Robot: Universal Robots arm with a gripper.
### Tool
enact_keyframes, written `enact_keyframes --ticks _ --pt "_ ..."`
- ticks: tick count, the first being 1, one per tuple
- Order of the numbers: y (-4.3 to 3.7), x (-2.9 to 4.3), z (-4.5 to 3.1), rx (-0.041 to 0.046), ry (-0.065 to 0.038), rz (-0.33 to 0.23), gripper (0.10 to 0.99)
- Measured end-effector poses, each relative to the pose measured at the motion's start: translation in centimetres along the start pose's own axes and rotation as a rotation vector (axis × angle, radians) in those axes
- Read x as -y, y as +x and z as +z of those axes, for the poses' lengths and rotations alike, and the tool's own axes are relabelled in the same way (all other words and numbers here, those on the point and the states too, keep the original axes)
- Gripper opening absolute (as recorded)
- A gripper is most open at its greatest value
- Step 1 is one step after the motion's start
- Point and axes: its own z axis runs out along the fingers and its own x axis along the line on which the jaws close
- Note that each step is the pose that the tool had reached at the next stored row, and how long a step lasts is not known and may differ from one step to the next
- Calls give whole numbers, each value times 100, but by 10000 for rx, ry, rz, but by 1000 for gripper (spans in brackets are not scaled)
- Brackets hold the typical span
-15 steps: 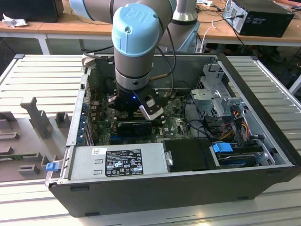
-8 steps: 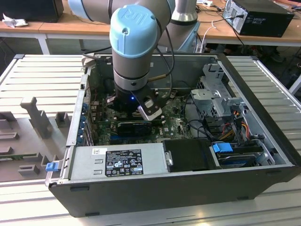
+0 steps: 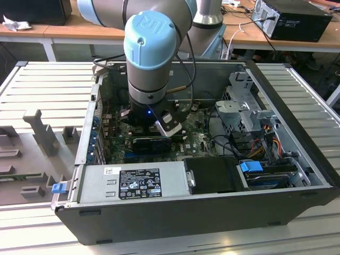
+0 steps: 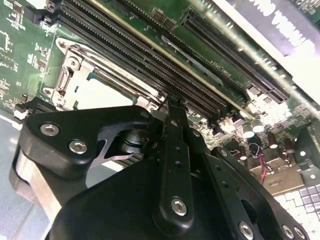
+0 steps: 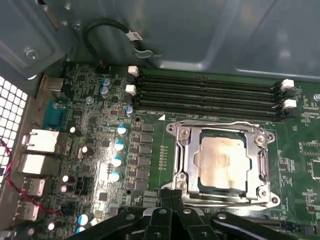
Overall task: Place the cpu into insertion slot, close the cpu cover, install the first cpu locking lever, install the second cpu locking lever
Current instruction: 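Install the second cpu locking lever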
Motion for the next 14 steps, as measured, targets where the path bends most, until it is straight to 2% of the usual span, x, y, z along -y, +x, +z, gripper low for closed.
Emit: enact_keyframes --ticks 5,9,12,14 --pt "-4 -62 51 6 -54 -2 106" --pt "24 -56 82 0 -50 -2 106" --pt "24 -65 59 9 -55 -2 106" --pt "26 -83 0 5 -54 -2 106"
